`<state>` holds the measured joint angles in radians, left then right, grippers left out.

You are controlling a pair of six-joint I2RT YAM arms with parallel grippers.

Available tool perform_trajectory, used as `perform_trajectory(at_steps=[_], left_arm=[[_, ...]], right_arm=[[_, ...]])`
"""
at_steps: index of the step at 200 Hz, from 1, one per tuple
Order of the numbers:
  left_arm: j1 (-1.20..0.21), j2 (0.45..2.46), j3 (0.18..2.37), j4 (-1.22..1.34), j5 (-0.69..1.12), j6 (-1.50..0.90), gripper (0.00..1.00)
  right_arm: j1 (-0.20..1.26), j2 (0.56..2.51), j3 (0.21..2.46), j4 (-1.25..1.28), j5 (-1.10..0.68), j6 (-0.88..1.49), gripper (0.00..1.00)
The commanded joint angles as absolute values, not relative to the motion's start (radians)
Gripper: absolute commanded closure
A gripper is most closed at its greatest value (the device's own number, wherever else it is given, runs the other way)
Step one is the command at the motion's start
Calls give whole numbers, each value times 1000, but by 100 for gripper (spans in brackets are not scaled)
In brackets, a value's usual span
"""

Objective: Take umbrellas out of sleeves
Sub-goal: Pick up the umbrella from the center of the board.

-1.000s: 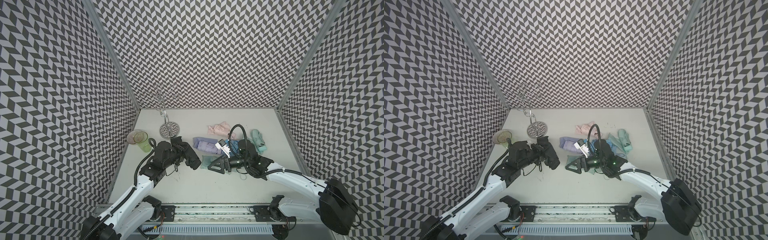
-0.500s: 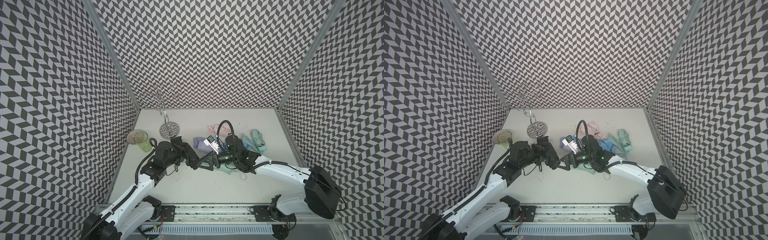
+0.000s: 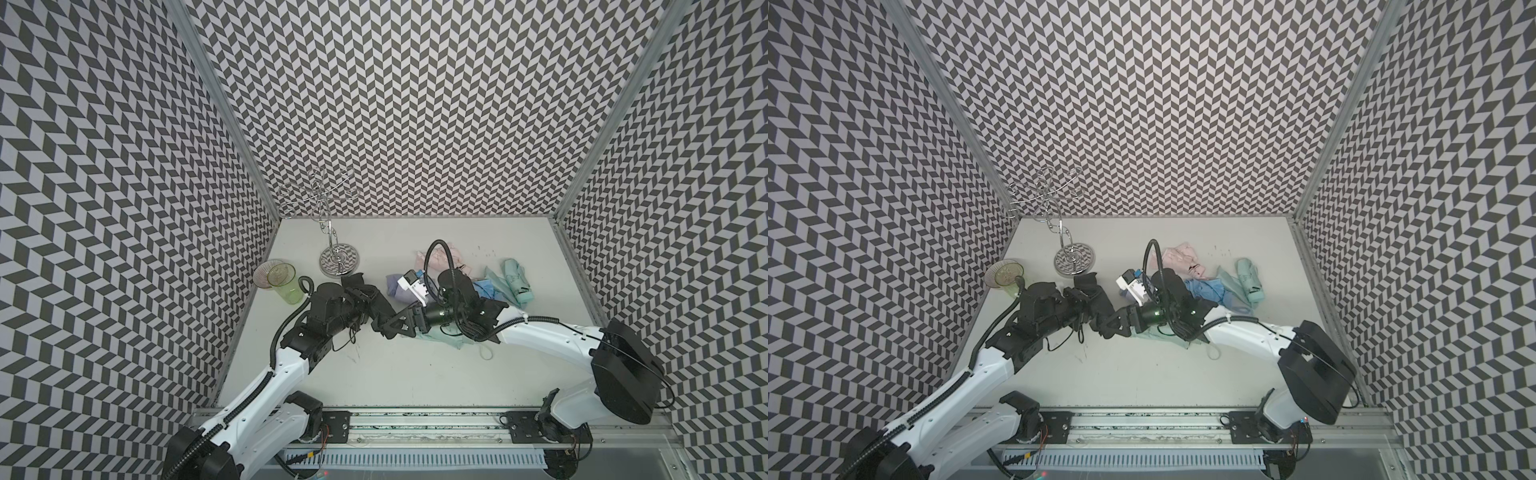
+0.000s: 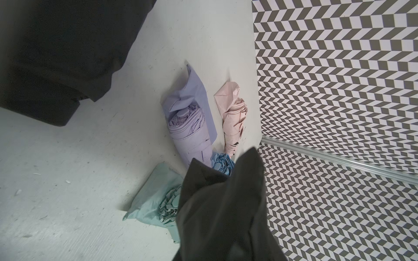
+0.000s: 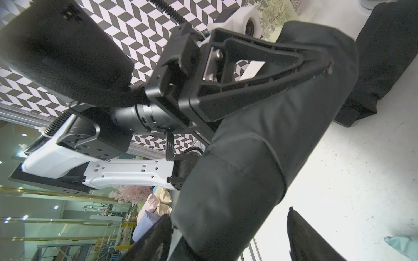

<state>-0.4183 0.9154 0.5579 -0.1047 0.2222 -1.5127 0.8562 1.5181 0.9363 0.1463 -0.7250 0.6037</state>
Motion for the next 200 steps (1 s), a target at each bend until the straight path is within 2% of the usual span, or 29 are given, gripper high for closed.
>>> perform_trajectory(at_steps=[1,32,71,93,117,130,145,163,179,193,200], left_arm=[[-417,907,603,-42,210,-1543,88],[-420,912,605,-35,206,-1554,88],[-422,902,591,-26,192,-1564,88],[-421,902,576,-13,194,-1574,87],[-421,907,574,-6,193,-1571,75],[-419,910,574,-3,194,-1569,62],[-419,915,572,0,195,-1568,51],[-416,922,567,8,205,-1569,45],[-414,932,564,19,215,-1569,34],[-413,946,562,36,234,-1566,19],[-411,955,563,39,246,-1561,8]], right_arm=[[862,1546,972,197,-696,632,27],[863,1580,983,226,-713,657,33],[864,1602,996,230,-722,663,57],[863,1602,997,241,-728,661,65],[862,1596,994,260,-744,663,74],[861,1594,991,278,-760,664,79],[855,1586,988,294,-774,664,81],[840,1573,979,311,-786,671,84],[816,1558,955,349,-803,694,86],[791,1547,931,388,-822,721,86],[776,1542,919,406,-831,735,86]])
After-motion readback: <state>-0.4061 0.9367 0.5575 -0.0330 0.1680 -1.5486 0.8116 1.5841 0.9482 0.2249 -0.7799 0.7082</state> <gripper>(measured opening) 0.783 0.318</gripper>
